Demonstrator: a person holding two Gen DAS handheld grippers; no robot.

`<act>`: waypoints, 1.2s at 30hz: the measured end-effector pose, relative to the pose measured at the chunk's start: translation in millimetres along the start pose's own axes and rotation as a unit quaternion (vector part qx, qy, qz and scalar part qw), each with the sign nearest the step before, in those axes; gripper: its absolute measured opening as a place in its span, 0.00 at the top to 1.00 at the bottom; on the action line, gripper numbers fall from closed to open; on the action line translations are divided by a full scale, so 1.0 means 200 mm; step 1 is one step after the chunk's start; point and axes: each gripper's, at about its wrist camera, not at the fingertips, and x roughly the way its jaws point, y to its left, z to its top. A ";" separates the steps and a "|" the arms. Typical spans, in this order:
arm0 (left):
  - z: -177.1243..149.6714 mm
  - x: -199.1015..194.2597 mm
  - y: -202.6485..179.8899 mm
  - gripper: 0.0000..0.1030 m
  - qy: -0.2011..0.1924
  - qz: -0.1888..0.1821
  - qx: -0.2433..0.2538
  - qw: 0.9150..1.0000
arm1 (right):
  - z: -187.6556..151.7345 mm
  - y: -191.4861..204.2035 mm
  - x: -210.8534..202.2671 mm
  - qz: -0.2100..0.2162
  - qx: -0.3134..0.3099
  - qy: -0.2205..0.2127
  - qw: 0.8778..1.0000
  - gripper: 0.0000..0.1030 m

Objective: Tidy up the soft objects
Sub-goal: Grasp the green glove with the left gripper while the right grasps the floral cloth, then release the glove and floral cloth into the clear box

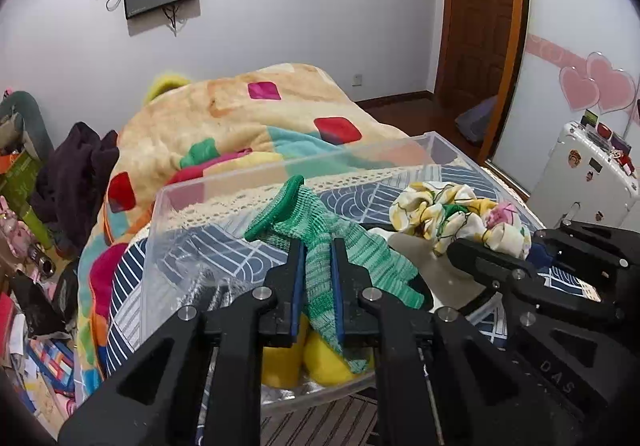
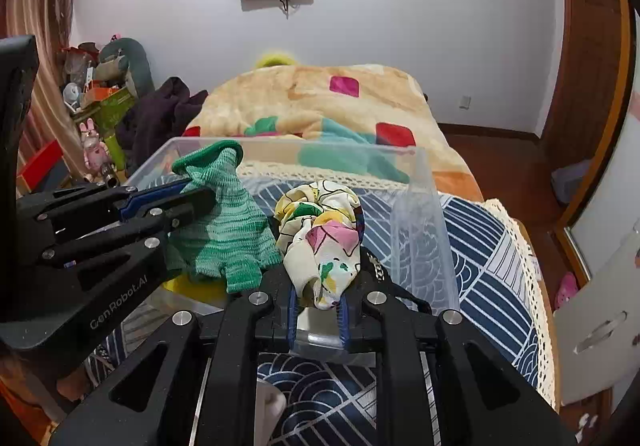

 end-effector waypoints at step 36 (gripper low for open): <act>-0.51 -0.60 0.14 0.04 -0.033 0.028 -0.040 0.998 | -0.21 0.12 -0.33 0.025 -0.035 -0.067 0.997 0.16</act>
